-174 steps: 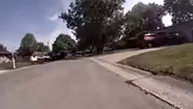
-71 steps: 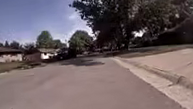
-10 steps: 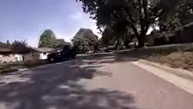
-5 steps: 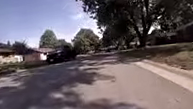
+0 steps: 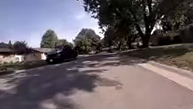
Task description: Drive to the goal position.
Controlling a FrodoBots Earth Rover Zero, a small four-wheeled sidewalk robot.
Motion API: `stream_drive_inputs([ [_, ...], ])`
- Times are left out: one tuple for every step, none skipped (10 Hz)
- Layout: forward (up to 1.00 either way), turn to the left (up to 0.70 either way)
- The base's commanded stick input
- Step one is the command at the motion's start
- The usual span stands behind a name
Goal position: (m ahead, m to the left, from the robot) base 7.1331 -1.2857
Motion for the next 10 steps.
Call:
stream_drive_inputs([
  [0.69,0.03],
  [0.69,0.03],
  [0.69,0.03],
  [0.69,0.03],
  [0.69,0.03],
  [0.69,0.03],
  [0.69,0.03],
  [0.69,0.03],
  [0.69,0.03],
  [0.69,0.03],
])
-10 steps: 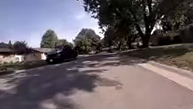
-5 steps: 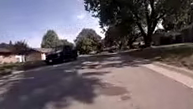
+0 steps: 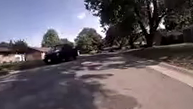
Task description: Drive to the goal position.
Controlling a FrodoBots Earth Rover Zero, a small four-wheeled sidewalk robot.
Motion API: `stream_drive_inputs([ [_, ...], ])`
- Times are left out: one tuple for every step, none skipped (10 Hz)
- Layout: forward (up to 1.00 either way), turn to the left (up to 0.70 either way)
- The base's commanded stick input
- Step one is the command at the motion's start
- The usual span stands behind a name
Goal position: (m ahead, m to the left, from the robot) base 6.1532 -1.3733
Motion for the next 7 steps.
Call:
stream_drive_inputs([
  [0.69,0.03],
  [0.69,0.03],
  [0.69,0.03],
  [0.69,0.03],
  [0.69,0.03],
  [0.69,0.03],
  [0.69,0.03],
])
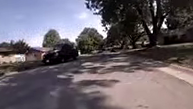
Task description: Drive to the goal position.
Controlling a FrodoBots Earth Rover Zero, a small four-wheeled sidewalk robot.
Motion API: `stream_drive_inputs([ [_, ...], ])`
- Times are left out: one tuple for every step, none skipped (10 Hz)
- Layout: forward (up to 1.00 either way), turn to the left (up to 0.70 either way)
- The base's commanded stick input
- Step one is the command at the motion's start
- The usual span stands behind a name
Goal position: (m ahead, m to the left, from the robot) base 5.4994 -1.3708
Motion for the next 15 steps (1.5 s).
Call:
stream_drive_inputs([
  [0.69,0.03],
  [0.69,0.03],
  [0.69,0.03],
  [0.69,0.03],
  [0.69,0.03],
  [0.69,0.03],
  [0.69,0.03],
  [0.69,0.03],
  [0.69,0.03],
  [0.69,0.03],
  [0.69,0.03],
  [0.69,0.03],
  [0.69,0.03],
  [0.69,0.03],
  [0.69,0.03],
])
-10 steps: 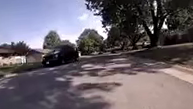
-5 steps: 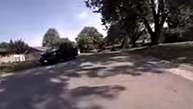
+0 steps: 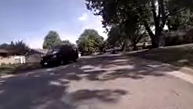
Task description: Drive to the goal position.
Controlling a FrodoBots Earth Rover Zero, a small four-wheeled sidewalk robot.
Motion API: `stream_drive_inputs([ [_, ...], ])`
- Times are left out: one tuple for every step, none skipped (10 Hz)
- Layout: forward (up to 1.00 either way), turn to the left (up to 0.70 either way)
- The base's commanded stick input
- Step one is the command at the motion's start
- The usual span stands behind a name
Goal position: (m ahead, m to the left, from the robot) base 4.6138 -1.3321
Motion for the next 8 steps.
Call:
stream_drive_inputs([
  [0.69,0.03],
  [0.69,0.03],
  [0.69,0.03],
  [0.69,0.03],
  [0.69,0.03],
  [0.69,0.03],
  [0.69,0.03],
  [0.69,0.03],
])
